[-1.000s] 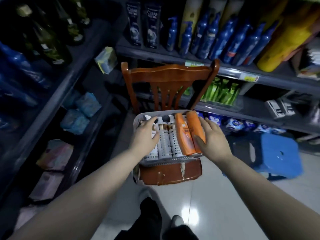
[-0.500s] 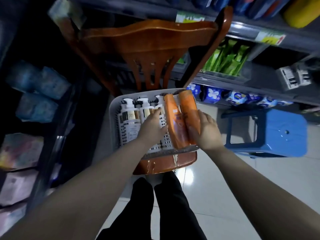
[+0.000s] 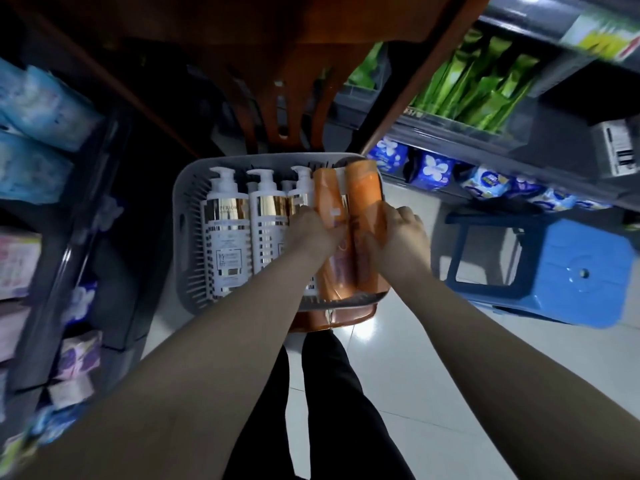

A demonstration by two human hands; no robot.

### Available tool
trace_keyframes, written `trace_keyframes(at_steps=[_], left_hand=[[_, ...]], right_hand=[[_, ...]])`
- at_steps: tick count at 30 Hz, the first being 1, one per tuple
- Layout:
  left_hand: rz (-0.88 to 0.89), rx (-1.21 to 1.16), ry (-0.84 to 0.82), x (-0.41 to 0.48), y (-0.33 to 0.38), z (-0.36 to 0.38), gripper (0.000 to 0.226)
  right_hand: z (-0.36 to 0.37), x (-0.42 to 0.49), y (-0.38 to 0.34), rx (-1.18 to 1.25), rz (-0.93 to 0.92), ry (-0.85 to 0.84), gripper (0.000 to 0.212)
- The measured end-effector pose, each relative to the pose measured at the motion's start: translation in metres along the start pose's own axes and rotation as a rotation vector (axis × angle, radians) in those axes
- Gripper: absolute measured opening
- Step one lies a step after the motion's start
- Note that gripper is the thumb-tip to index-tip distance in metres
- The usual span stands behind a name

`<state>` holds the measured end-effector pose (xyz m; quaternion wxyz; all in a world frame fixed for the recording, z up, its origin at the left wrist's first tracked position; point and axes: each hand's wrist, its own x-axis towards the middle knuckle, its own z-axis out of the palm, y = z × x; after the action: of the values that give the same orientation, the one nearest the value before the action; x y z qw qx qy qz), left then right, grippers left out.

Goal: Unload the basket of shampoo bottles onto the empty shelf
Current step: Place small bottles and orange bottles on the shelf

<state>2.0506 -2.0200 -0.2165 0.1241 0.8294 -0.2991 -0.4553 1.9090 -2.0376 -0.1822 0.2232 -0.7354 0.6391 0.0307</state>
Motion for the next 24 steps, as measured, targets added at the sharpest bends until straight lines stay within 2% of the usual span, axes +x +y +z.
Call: trace_keyframes(at_steps=[4, 7, 11, 14, 17, 24], left_hand=[[-0.030, -0.174, -0.009, -0.008, 0.000, 0.007, 0.063], [0.010, -0.271, 0.030, -0.017, -0.014, 0.003, 0.048], [0.016, -0.384, 0.096, -0.021, -0.043, -0.027, 0.045], [0.031, -0.375, 0.112, -0.026, -0.058, -0.054, 0.046], [0.051, -0.364, 0.156, -0.036, -0.068, -0.082, 0.044], [0.113, -0.414, 0.303, -0.090, -0.078, -0.159, 0.045]], right_hand=[[0.003, 0.003, 0.001, 0.036, 0.002, -0.032, 0.052], [0.006, 0.005, -0.002, 0.059, -0.027, -0.066, 0.061], [0.016, 0.010, -0.014, 0.051, -0.019, -0.129, 0.079], [0.016, 0.012, -0.022, 0.148, 0.065, -0.134, 0.068], [0.006, 0.002, -0.026, 0.242, 0.010, -0.133, 0.055], [-0.053, -0.024, -0.073, 0.513, -0.157, -0.223, 0.061]])
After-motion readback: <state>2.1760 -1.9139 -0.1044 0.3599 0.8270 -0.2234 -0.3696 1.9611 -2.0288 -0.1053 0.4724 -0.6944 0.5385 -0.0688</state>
